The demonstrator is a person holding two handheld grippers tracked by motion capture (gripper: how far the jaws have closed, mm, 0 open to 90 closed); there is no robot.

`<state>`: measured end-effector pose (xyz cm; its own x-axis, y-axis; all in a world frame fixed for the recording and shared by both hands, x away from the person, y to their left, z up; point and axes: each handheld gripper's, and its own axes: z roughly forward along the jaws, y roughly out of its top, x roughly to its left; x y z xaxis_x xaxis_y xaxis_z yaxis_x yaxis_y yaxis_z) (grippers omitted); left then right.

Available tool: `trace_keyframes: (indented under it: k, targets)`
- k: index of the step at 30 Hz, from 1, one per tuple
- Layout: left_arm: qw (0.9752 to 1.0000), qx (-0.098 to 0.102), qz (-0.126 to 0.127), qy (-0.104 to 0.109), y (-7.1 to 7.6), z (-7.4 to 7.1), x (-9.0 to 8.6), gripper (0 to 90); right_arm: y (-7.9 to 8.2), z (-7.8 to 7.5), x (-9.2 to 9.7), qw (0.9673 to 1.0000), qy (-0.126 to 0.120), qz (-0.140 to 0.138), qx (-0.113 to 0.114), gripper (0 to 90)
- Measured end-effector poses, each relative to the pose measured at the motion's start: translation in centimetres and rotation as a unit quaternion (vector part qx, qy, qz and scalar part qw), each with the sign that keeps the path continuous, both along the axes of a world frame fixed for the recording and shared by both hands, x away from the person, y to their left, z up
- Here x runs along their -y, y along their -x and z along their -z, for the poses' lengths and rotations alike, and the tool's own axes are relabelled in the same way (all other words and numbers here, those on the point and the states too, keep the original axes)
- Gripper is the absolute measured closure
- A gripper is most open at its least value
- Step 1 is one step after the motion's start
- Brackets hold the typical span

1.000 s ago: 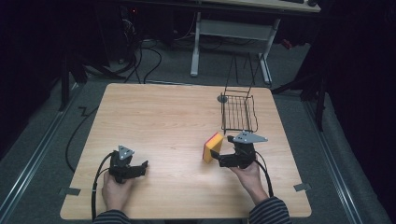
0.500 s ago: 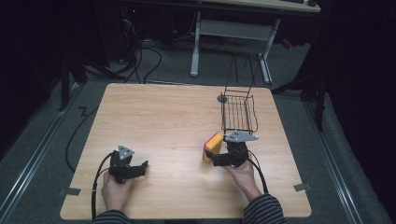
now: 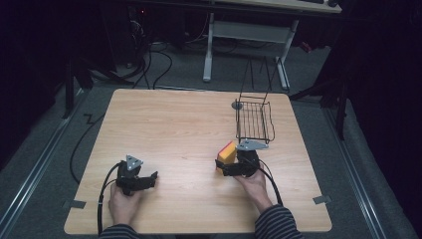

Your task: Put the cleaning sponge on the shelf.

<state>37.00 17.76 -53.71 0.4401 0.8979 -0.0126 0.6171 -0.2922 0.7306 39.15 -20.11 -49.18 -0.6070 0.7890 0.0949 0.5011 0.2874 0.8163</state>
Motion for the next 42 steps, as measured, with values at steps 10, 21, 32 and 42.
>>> trace_keyframes:
  k: [10,21,32,42]
  targets:
    - [1.0,0.0,0.0,0.0,0.0,0.0,0.0,17.1,-0.5,0.7,-0.2,0.9999,0.002,0.012,-0.009,14.0]
    - [1.0,0.0,0.0,0.0,0.0,0.0,0.0,17.1,-0.6,0.9,-0.2,0.9999,0.0,0.01,-0.009,18.8]
    - [1.0,0.0,0.0,0.0,0.0,0.0,0.0,17.1,-0.2,0.8,0.2,0.9998,-0.006,0.018,-0.003,20.4]
    - [1.0,0.0,0.0,0.0,0.0,0.0,0.0,17.1,0.3,0.4,0.8,0.9998,-0.009,0.019,0.003,20.7]
